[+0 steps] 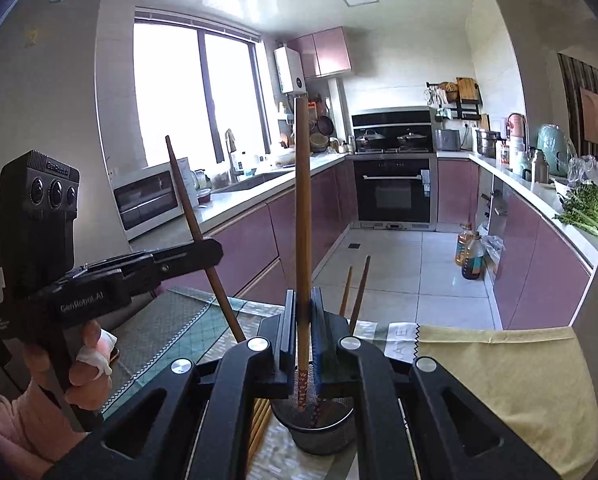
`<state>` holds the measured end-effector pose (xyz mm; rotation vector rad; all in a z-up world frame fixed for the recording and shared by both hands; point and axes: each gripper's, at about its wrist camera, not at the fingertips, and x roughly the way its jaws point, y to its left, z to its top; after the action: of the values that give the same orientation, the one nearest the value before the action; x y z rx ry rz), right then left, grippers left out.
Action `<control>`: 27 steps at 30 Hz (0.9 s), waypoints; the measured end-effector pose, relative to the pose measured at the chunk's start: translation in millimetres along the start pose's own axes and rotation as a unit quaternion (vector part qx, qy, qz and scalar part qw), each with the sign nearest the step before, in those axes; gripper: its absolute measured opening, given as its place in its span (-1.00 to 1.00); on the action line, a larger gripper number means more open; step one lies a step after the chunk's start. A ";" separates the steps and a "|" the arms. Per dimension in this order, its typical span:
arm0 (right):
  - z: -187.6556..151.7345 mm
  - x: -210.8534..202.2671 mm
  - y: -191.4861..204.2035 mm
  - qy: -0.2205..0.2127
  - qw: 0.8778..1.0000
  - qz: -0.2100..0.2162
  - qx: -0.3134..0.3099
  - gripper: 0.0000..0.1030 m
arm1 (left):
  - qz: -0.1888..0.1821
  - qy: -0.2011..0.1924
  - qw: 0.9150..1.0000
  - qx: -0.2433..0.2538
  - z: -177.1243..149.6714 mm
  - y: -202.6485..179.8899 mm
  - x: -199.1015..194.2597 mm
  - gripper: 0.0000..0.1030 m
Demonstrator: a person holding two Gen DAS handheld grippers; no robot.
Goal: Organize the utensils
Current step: 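Raise both chopsticks upright and lower them tip-first into the mesh holder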
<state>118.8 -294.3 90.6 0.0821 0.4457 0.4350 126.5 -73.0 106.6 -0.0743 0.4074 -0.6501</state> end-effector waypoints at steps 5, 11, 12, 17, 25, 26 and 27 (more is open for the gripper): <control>-11.5 25.3 -10.2 0.044 0.999 -0.001 0.009 -0.89 | 0.008 0.043 0.999 0.005 -14.0 0.4 27.6 -0.85; -25.2 50.8 -15.3 0.096 0.995 -0.003 0.015 -0.89 | 0.010 0.099 0.995 0.015 -35.6 5.7 52.7 -0.86; -27.5 55.6 -16.8 0.105 0.994 -0.004 0.015 -0.89 | 0.007 0.111 0.994 0.019 -39.5 7.0 56.8 -0.85; -38.4 73.1 -19.2 0.138 0.990 -0.004 0.024 -0.89 | 0.017 0.144 0.989 0.018 -51.8 16.5 74.8 -0.85; -45.9 90.8 -28.6 0.157 0.987 -0.012 0.041 -0.88 | 0.023 0.164 0.986 0.014 -54.4 26.0 99.2 -0.84; -44.2 92.7 -31.1 0.158 0.986 -0.014 0.043 -0.88 | 0.023 0.167 0.986 0.012 -54.0 25.9 101.5 -0.84; -44.7 92.8 -31.6 0.157 0.986 -0.016 0.045 -0.86 | 0.027 0.170 0.985 0.009 -55.0 27.4 104.4 -0.82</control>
<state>187.0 -284.2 7.8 0.0940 0.7765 0.3982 195.9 -110.7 14.7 0.0657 0.7298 -0.6139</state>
